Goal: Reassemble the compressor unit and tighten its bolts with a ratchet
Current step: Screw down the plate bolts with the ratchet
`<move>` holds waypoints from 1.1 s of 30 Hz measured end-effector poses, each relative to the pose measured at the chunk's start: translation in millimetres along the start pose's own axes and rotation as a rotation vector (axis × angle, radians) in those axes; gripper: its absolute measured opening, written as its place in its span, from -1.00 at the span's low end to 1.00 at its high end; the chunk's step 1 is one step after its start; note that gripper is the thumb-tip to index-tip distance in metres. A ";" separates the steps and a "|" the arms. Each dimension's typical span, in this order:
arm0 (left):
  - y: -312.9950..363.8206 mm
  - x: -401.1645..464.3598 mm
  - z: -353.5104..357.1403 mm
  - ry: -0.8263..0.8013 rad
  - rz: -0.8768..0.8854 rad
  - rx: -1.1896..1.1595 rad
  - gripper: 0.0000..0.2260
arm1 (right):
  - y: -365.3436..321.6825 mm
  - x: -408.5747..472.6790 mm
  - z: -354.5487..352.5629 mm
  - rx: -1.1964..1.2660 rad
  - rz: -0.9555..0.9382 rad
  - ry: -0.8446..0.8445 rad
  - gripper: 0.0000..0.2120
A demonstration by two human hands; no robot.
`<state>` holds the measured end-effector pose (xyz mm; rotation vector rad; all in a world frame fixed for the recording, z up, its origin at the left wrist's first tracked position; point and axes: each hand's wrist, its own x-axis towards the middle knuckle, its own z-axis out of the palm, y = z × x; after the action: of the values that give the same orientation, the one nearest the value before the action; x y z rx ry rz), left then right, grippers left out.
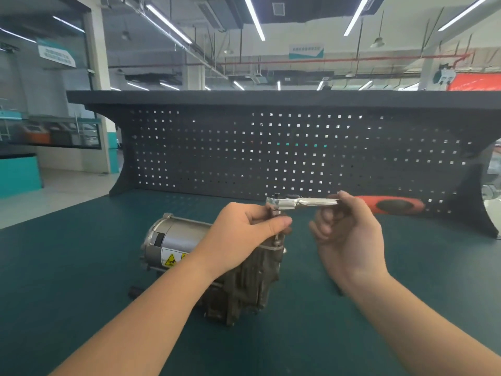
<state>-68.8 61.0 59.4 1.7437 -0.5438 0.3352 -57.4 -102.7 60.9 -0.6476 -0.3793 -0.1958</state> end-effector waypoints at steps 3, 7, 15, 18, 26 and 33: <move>0.6 -1.1 1.7 0.039 0.024 -0.043 -0.90 | 1.0 -17.1 0.7 -0.434 -0.487 -0.181 -0.75; 1.7 -2.1 1.1 0.004 0.058 -0.028 -0.78 | -10.1 -16.8 -0.3 -1.331 -1.367 -0.758 -0.76; 0.6 -1.6 -1.6 0.019 0.021 -0.006 -0.92 | -5.4 -2.8 -1.7 -0.163 -0.159 -0.058 -0.76; -1.3 -0.6 0.0 0.015 0.008 0.024 -0.91 | 0.8 2.5 -4.9 -0.056 -0.063 -0.010 -0.71; 1.6 -0.5 0.8 -0.049 0.002 -0.060 -0.78 | 1.0 -17.5 -11.9 -1.115 -1.298 -0.783 -0.90; 1.9 1.0 0.5 -0.019 -0.030 0.015 -0.88 | -10.6 -0.8 2.1 -0.109 -0.038 -0.052 -0.76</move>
<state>-69.0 60.0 61.4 1.7694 -0.5296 0.3031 -61.9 -109.7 67.9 -0.7543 -0.4337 -0.2374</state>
